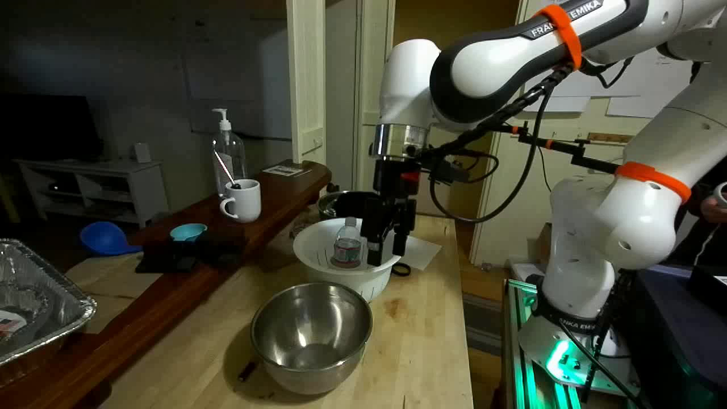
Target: Remove the towel from the silver bowl on the right and put it on the upper counter.
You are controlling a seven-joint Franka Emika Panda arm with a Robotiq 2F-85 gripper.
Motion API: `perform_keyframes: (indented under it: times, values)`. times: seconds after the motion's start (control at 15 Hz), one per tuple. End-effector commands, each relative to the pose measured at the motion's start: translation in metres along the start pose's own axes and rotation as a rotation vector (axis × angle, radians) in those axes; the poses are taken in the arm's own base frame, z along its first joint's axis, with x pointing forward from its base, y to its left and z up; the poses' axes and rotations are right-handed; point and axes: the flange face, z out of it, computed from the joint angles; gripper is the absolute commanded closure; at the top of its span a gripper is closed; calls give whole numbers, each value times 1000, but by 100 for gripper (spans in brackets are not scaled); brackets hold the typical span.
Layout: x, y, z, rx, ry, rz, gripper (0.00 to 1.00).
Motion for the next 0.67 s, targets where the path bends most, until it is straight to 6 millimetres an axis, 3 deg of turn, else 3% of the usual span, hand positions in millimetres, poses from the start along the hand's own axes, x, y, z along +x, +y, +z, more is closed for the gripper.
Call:
perform_keyframes:
  times: [0.0,0.6]
  values:
    - [0,0,0,-1,-1,0,0]
    - [5,2,-2,10,35,46,0]
